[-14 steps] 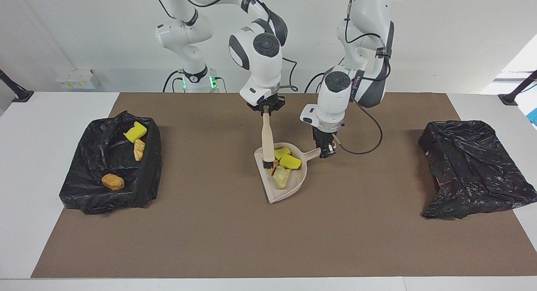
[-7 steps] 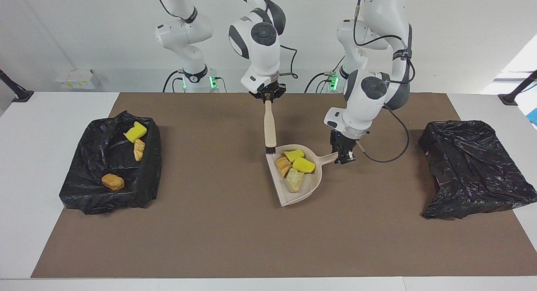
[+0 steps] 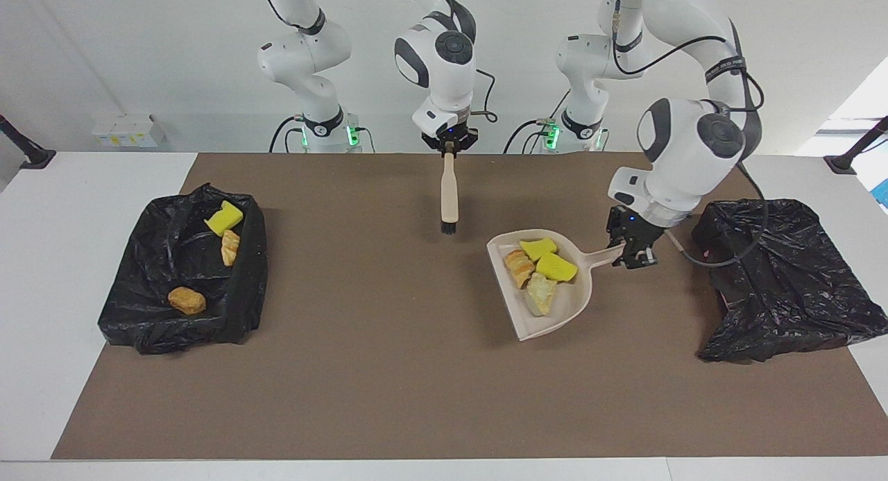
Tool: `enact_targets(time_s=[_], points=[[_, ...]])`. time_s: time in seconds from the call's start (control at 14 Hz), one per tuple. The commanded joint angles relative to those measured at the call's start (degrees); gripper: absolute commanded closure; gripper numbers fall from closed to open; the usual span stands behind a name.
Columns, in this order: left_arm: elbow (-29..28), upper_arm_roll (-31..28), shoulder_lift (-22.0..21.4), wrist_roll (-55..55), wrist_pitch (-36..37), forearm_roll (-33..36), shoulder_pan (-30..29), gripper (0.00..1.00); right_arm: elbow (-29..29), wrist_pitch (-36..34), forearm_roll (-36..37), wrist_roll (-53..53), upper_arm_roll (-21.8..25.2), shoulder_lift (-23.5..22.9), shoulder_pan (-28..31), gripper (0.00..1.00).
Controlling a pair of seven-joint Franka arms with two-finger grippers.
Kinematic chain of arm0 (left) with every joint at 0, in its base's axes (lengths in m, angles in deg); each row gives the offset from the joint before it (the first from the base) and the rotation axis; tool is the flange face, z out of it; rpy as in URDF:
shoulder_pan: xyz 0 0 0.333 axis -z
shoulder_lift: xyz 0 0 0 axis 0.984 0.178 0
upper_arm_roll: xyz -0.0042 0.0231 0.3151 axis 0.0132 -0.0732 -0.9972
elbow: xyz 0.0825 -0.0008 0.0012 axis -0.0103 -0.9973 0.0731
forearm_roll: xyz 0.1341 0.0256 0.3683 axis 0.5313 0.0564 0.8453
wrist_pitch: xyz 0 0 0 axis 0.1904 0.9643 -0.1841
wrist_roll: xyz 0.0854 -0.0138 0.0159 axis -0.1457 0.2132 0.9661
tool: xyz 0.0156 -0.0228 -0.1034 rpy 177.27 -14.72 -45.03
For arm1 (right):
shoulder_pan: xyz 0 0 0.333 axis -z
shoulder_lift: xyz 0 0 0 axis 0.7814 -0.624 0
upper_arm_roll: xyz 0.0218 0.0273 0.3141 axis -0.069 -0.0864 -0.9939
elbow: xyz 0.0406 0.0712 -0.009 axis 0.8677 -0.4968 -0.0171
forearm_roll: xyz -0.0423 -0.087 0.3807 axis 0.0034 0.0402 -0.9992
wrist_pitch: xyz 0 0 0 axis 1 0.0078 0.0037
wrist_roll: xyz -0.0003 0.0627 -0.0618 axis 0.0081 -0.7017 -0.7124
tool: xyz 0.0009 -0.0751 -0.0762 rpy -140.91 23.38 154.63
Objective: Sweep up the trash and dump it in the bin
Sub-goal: 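Carry the loaded dustpan to the bin nearest the left arm, then tip the dustpan over the bin with the left gripper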
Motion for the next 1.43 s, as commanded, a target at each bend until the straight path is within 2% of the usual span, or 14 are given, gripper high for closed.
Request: enact_targets(time_s=[0.0, 0.14, 0.43, 0.57, 0.79, 1.0, 1.22, 1.36], points=[[5.6, 0.1, -0.5, -8.1, 7.1, -1.3, -5.8, 1.0, -3.3, 2.1, -3.4, 0.6, 0.0, 2.2, -0.5, 1.0], [9.3, 0.1, 0.2, -11.1, 11.2, -1.1, -9.4, 1.0, -4.8, 3.9, -3.4, -0.2, 0.0, 2.8, -0.6, 1.0], [11.4, 0.1, 1.5, -18.5, 10.3, -0.8, -17.6, 1.0, -7.7, 7.6, -3.5, -0.8, -0.1, 2.7, -2.6, 1.0], [12.6, 0.1, 2.1, -24.1, 10.6, -0.3, -22.4, 1.0, -8.5, 7.7, -3.5, -4.4, 0.0, 2.8, -2.5, 1.0], [15.3, 0.0, 2.9, -33.6, 11.8, 4.3, -29.2, 1.0, -10.3, 7.3, -3.5, -6.3, 0.0, 3.5, -1.9, 1.0], [19.4, 0.1, 4.7, -35.0, 12.1, 8.8, -34.2, 1.0, -10.5, 7.5, -5.6, -6.0, 0.1, 3.5, -1.3, 1.0], [20.2, 0.1, 5.3, -36.4, 6.5, 18.4, -34.2, 1.0, -10.6, 8.1, -6.4, -6.0, 0.1, 2.8, -1.0, 1.0], [17.0, 0.0, 4.5, -35.7, 1.1, 19.8, -34.7, 1.0, -10.6, 8.2, -6.5, -6.3, 0.1, 2.8, -1.0, 0.88]])
